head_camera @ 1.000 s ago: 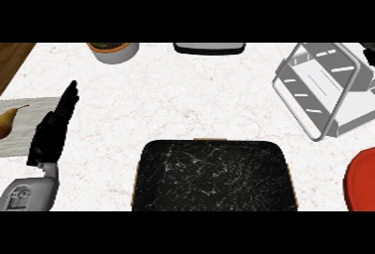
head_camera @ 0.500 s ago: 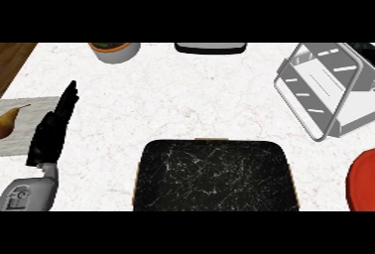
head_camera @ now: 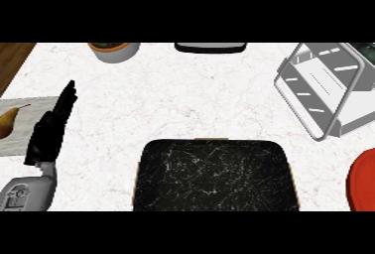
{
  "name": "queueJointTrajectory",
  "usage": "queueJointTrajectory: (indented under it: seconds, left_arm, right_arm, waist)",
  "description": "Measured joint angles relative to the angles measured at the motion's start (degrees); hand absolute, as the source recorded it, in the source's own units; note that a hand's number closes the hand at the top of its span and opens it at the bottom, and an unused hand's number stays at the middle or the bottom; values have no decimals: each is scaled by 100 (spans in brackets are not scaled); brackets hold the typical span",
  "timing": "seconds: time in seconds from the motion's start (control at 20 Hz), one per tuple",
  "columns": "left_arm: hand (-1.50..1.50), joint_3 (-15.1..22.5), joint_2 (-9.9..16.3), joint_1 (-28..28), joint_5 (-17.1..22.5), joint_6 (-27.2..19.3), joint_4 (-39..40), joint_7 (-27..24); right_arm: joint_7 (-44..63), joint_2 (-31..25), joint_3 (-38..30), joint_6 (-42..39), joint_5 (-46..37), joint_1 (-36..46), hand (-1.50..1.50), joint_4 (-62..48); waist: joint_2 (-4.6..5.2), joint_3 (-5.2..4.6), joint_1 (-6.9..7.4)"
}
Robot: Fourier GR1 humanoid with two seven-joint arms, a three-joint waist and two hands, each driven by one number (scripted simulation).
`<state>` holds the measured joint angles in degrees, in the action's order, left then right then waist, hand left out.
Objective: Pick the eggplant from the tray and place it in the tiered basket
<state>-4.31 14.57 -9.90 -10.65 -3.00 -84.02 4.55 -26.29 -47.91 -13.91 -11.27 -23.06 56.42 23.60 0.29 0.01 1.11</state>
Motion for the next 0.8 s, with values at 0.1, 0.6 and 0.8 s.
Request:
queueJointTrajectory:
  seconds: [0.1,0.6,0.8]
  left_arm:
    - [0,-31,7,37,24,29,37,-91]
    - [0,20,-85,29,-44,-7,-1,-75]
    - [0,36,-143,83,-75,-60,3,-158]
  right_arm:
    - [43,-249,-142,-171,88,38,-150,-152]
    - [-136,-1655,-613,-1543,356,-291,-150,-1120]
    - [-603,-2060,-816,-1904,505,-706,-150,-1402]
  waist:
    - [5,0,-4]
    - [56,19,45]
    - [70,33,34]
